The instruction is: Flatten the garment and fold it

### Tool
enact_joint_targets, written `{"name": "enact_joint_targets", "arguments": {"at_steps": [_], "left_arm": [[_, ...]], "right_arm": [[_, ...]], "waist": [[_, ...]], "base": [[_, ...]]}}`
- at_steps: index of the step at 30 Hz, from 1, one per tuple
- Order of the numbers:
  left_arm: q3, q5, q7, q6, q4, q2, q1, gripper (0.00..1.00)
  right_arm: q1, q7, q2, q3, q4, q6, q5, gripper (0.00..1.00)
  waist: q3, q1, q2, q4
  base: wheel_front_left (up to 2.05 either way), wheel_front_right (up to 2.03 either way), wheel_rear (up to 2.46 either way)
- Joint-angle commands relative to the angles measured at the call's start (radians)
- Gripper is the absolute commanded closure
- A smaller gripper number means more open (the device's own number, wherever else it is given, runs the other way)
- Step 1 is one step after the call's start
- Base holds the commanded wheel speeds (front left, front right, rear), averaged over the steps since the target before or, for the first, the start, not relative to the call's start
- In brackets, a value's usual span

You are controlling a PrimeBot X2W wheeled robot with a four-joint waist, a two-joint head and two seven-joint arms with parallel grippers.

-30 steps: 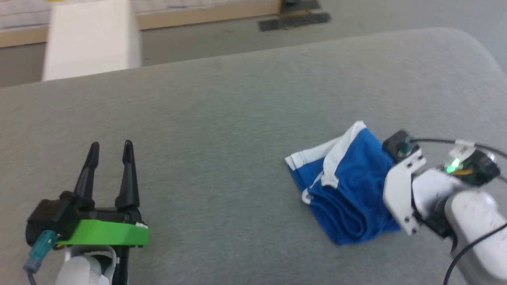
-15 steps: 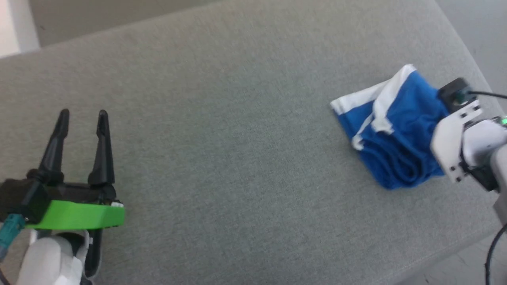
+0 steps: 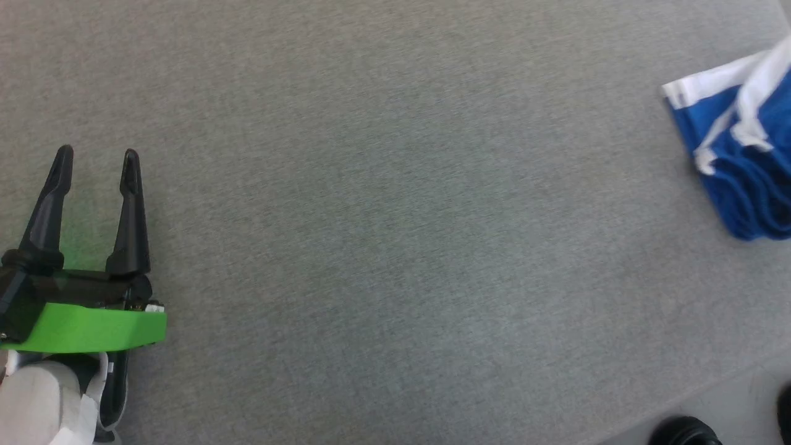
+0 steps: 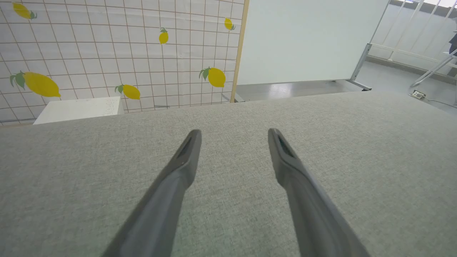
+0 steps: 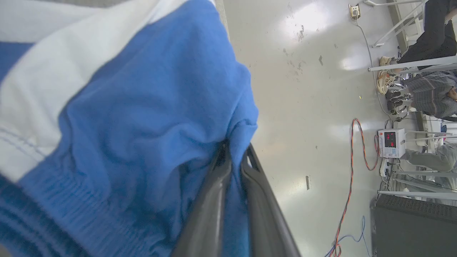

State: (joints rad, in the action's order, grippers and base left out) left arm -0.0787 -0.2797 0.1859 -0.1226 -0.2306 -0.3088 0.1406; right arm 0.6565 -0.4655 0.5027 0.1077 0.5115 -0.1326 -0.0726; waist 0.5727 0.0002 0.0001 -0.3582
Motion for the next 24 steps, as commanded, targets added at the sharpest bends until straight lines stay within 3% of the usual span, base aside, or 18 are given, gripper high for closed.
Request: {"name": "enact_joint_targets", "arguments": {"at_steps": [1, 2, 3, 8, 12, 19, 24], "left_arm": [[-0.001, 0.002, -0.003, 0.000, -0.003, -0.010, 0.014, 0.00], [-0.002, 0.001, -0.002, 0.000, -0.001, -0.011, 0.014, 0.00], [-0.002, 0.000, -0.001, 0.001, 0.001, -0.011, 0.013, 0.00], [0.004, -0.003, 0.012, 0.004, 0.023, -0.005, 0.004, 0.00], [0.013, -0.006, 0.028, 0.009, 0.050, 0.013, -0.005, 0.00], [0.020, -0.006, 0.058, 0.033, 0.113, 0.061, -0.029, 0.00], [0.017, -0.004, 0.070, 0.054, 0.148, 0.099, -0.048, 0.00]], "right_arm": [[0.010, 0.005, -0.008, 0.032, 0.006, 0.002, -0.031, 1.00], [0.008, 0.001, -0.016, 0.057, 0.010, 0.002, -0.045, 0.79], [0.007, -0.002, -0.024, 0.085, 0.012, 0.002, -0.059, 0.02], [-0.003, 0.026, -0.068, 0.180, 0.002, 0.002, -0.118, 0.00], [0.009, 0.082, -0.086, 0.223, -0.010, 0.002, -0.089, 0.00], [0.026, 0.273, -0.139, 0.169, -0.124, 0.002, 0.080, 0.00], [0.006, 0.341, -0.203, 0.098, -0.260, 0.002, 0.185, 0.00]], "waist": [[0.012, -0.0002, -0.0001, 0.023], [0.011, -0.0002, -0.0001, 0.026], [0.009, -0.0002, -0.0001, 0.028], [-0.028, -0.0002, -0.0001, 0.039], [-0.086, -0.0002, -0.0001, 0.049], [-0.236, -0.0002, -0.0001, 0.078], [-0.339, -0.0002, -0.0001, 0.112]], "base": [[0.00, 0.00, 0.00], [0.00, 0.00, 0.00], [0.00, 0.00, 0.00], [0.00, 0.00, 0.00], [0.00, 0.00, 0.00], [0.00, 0.00, 0.00], [0.00, 0.00, 0.00]]}}
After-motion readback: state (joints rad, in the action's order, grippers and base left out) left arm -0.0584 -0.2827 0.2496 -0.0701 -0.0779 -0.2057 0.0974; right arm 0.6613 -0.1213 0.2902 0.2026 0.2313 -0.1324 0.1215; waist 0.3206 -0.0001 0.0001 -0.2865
